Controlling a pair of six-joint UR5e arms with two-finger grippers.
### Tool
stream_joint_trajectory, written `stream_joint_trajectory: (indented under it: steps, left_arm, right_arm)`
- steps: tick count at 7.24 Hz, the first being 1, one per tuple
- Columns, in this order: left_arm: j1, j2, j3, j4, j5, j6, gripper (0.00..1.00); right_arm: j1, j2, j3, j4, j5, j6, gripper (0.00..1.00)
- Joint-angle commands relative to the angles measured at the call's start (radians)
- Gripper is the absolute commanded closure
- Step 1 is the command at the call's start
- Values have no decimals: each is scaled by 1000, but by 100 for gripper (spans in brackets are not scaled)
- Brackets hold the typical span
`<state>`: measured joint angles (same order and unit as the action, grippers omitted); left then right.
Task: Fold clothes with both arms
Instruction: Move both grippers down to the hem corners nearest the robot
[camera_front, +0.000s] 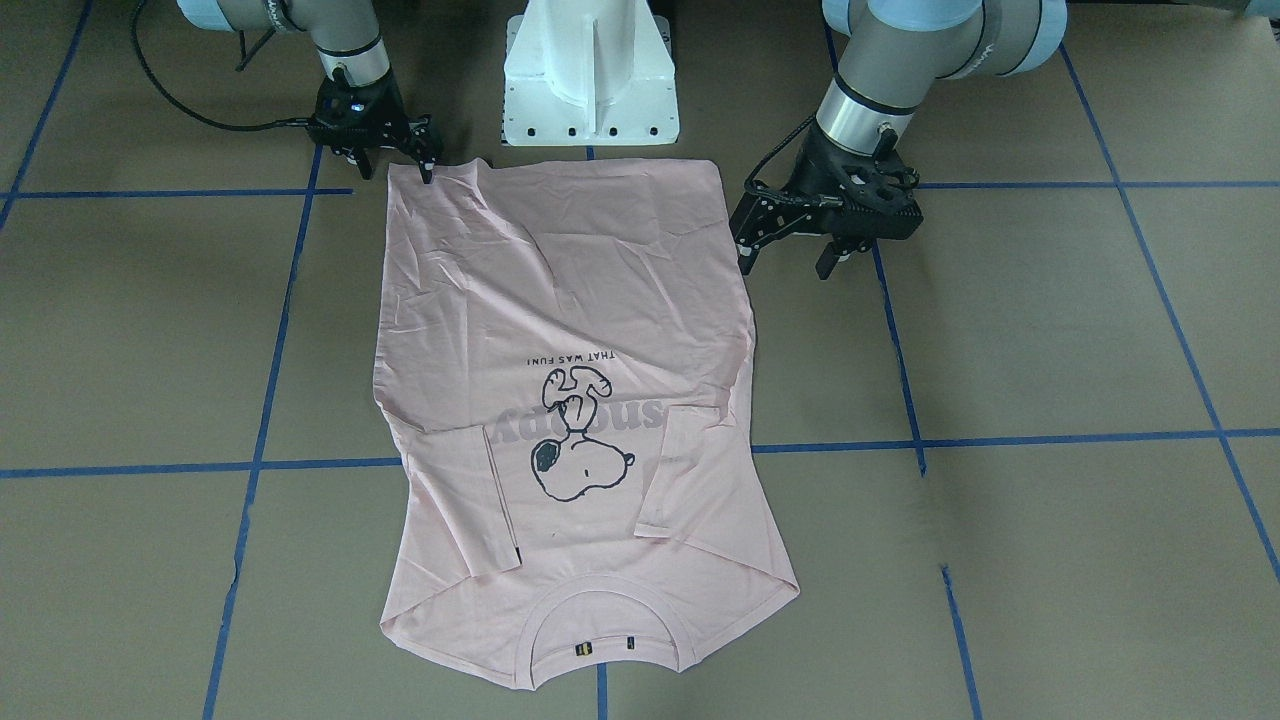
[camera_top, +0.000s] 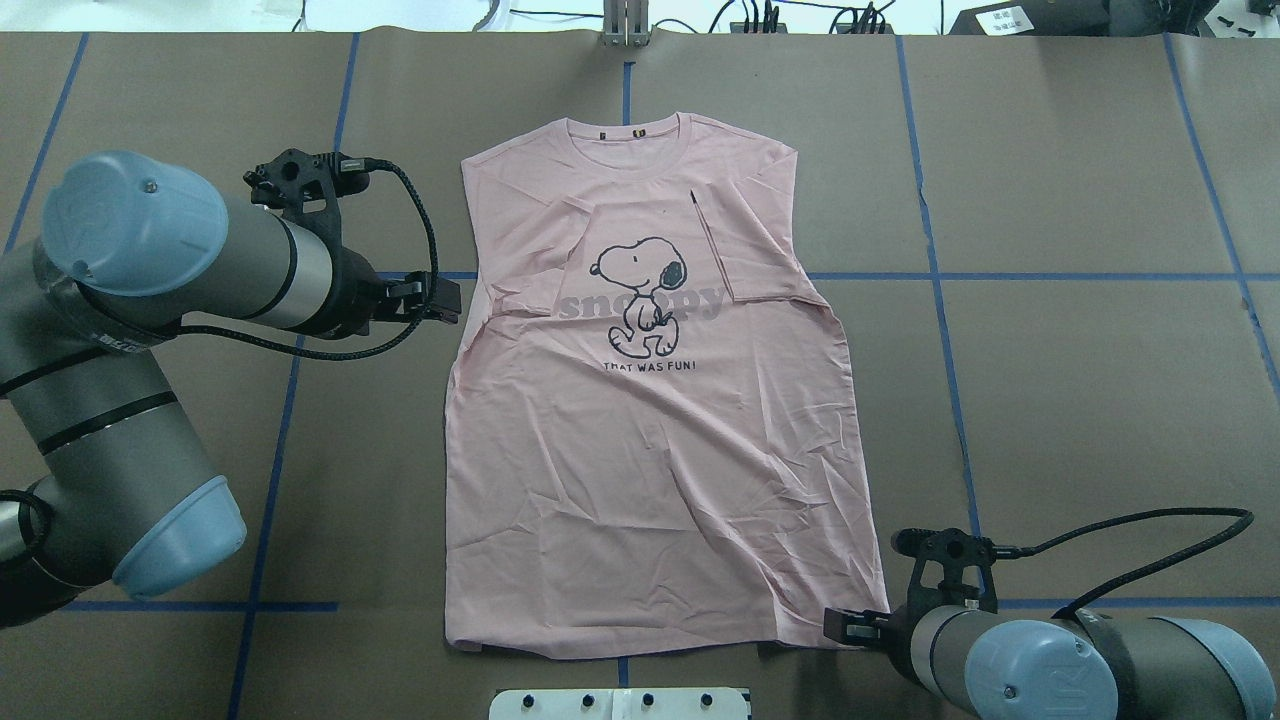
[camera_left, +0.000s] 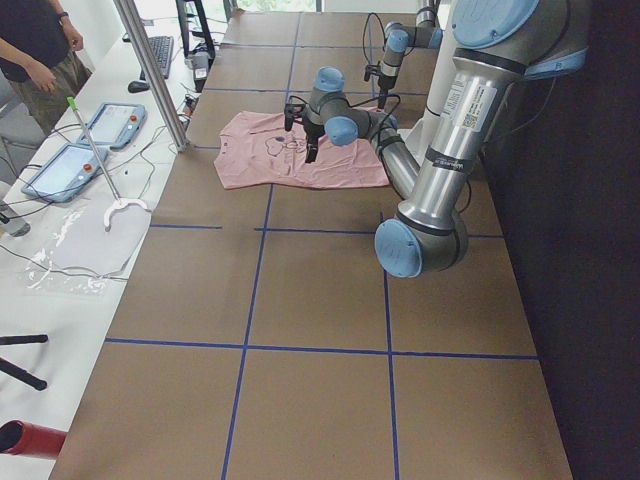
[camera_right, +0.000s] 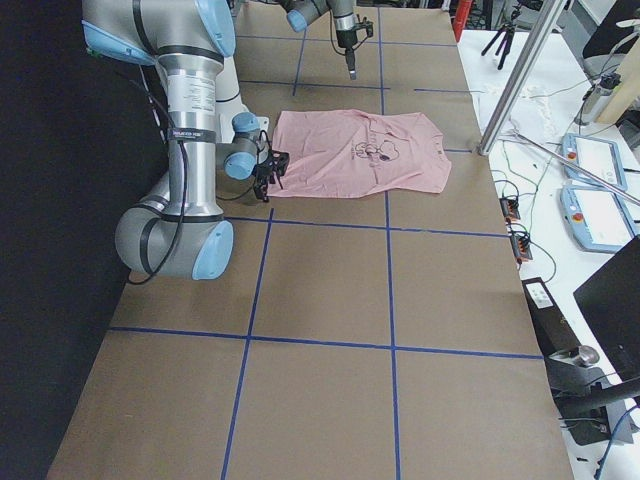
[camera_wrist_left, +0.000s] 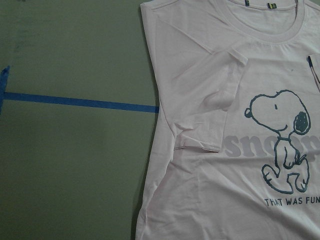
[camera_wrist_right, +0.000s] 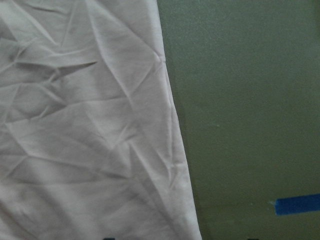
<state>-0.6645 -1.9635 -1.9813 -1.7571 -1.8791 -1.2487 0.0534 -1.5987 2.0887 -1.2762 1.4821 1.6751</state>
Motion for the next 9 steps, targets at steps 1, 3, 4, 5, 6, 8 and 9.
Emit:
stream_joint_trajectory:
  steps: [1, 3, 4, 5, 6, 8, 9]
  left_arm:
    - [0, 0, 1, 1, 0, 0, 0]
    - [2, 2, 5, 1, 2, 2, 0]
    - [2, 0, 7, -1, 2, 2, 0]
    - [2, 2, 9, -1, 2, 2, 0]
    - [3, 0, 9, -1, 2, 2, 0]
    - [14, 2, 10, 1, 2, 0, 0]
    - [34, 20, 4, 2, 2, -24, 0]
  right_arm:
    - [2, 0, 5, 1, 9, 0, 68]
    - [6, -1, 10, 1, 12, -2, 100]
    - [12, -1, 10, 1, 17, -2, 100]
    - [23, -1, 22, 1, 20, -2, 100]
    - [25, 0, 24, 1, 20, -2, 100]
    - [31, 6, 25, 3, 15, -2, 100]
    - [35, 11, 46, 3, 12, -2, 100]
